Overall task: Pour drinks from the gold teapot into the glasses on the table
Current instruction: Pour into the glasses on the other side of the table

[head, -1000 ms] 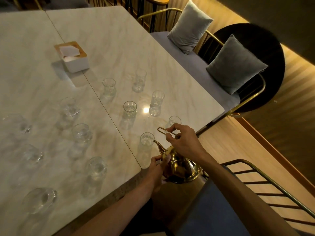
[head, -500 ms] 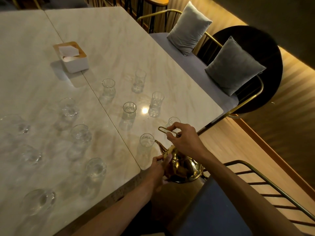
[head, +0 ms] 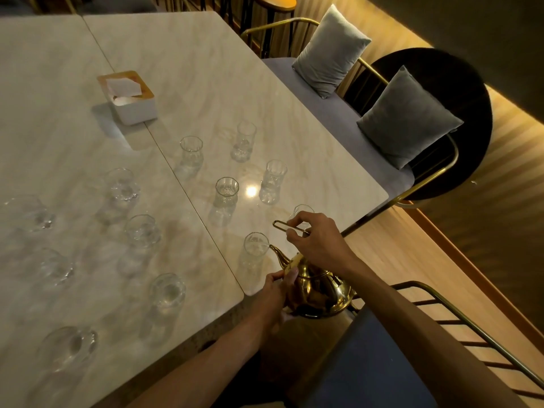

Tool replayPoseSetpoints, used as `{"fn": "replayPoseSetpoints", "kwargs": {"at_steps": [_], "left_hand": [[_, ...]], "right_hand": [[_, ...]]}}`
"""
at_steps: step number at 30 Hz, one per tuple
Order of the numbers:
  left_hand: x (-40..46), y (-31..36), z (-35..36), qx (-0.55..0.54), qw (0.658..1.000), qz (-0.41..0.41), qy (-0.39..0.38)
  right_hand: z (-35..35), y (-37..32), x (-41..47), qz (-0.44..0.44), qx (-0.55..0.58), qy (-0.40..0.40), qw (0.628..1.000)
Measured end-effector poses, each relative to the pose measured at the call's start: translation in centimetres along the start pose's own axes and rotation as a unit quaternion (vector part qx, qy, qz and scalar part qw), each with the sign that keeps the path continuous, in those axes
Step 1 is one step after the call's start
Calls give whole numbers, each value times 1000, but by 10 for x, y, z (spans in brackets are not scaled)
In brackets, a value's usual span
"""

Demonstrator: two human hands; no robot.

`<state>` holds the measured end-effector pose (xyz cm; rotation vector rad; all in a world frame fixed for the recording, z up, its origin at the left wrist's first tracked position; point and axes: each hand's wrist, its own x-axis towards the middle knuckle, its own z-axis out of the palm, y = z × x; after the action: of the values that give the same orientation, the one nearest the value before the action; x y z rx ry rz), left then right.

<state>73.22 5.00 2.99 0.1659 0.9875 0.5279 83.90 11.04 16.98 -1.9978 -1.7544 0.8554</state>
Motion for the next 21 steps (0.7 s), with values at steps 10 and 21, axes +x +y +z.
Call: {"fn": "replayPoseSetpoints", "kwargs": {"at_steps": [10, 21], "left_hand": [[0, -3, -2, -9, 1000, 5, -12], [-10, 5, 3, 48, 998, 33, 15]], "right_hand": [[3, 0, 0, 4, -6, -7, 1000], [1, 16, -15, -3, 43, 16, 999]]}}
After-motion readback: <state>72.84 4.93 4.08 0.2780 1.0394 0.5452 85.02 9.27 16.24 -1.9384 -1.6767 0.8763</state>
